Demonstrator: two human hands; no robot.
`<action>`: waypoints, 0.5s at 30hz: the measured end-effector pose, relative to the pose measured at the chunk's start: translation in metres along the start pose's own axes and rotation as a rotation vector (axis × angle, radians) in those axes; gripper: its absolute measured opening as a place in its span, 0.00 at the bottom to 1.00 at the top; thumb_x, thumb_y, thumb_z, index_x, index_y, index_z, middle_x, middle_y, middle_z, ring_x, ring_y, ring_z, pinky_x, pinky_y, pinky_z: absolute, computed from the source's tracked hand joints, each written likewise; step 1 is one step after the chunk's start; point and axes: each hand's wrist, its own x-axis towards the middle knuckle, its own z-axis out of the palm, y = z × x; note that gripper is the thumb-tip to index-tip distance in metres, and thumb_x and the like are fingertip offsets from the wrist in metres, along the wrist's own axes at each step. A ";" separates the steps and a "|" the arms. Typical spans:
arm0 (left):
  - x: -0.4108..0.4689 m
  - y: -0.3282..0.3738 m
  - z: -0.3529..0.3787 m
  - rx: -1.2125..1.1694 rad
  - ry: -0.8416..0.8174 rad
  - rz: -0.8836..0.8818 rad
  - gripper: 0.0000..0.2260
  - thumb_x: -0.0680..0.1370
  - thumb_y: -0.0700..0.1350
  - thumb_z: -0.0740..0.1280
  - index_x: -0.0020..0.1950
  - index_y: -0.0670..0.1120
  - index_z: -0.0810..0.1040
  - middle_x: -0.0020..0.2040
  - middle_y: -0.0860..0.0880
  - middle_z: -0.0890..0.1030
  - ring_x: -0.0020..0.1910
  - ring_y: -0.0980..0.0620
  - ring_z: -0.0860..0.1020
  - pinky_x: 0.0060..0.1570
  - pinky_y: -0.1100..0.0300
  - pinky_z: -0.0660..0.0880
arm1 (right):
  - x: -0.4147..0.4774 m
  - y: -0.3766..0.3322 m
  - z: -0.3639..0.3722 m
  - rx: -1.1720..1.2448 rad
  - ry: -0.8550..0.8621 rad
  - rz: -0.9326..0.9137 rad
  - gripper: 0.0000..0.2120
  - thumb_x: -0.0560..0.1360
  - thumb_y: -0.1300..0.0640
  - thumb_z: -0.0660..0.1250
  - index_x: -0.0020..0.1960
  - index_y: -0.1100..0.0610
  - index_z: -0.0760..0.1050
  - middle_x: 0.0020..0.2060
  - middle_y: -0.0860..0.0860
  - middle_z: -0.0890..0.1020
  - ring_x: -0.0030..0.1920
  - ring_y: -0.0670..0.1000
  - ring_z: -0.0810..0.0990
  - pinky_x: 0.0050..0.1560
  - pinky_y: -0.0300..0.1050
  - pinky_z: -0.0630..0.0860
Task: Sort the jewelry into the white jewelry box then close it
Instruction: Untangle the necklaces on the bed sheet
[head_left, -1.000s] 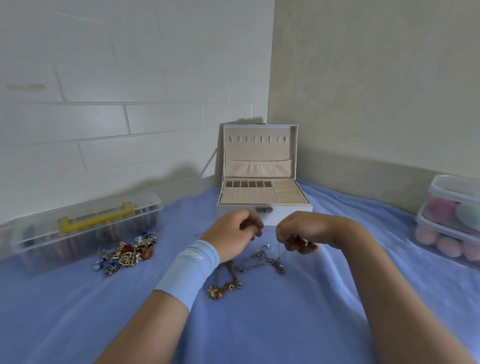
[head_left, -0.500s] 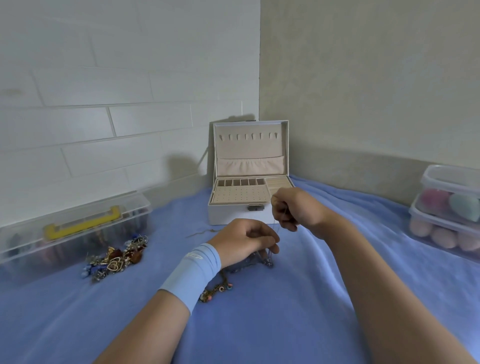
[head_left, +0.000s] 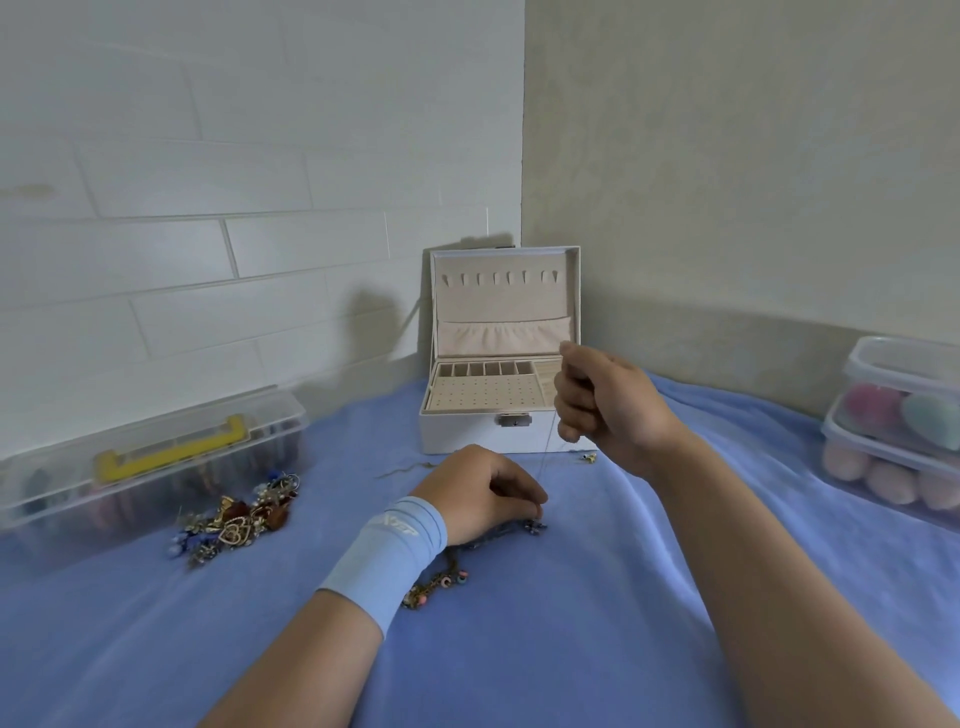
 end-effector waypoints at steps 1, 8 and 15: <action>0.000 -0.001 -0.001 0.031 0.014 -0.002 0.06 0.73 0.45 0.76 0.48 0.54 0.86 0.40 0.59 0.85 0.40 0.66 0.81 0.43 0.76 0.72 | 0.000 -0.001 0.000 0.011 0.009 -0.008 0.21 0.84 0.53 0.58 0.38 0.54 0.52 0.33 0.55 0.54 0.31 0.53 0.52 0.29 0.44 0.58; -0.003 -0.007 -0.014 0.166 0.062 -0.008 0.04 0.73 0.47 0.76 0.47 0.54 0.86 0.41 0.59 0.85 0.41 0.66 0.81 0.45 0.73 0.74 | -0.001 -0.005 0.003 0.007 0.134 -0.190 0.18 0.84 0.54 0.59 0.37 0.60 0.70 0.36 0.60 0.70 0.29 0.52 0.55 0.32 0.48 0.51; -0.006 -0.010 -0.024 0.234 0.097 -0.025 0.02 0.75 0.49 0.73 0.45 0.57 0.85 0.40 0.60 0.82 0.40 0.64 0.78 0.45 0.69 0.72 | -0.001 -0.007 0.002 0.003 0.209 -0.257 0.24 0.84 0.55 0.58 0.30 0.58 0.64 0.24 0.53 0.65 0.25 0.51 0.57 0.27 0.41 0.55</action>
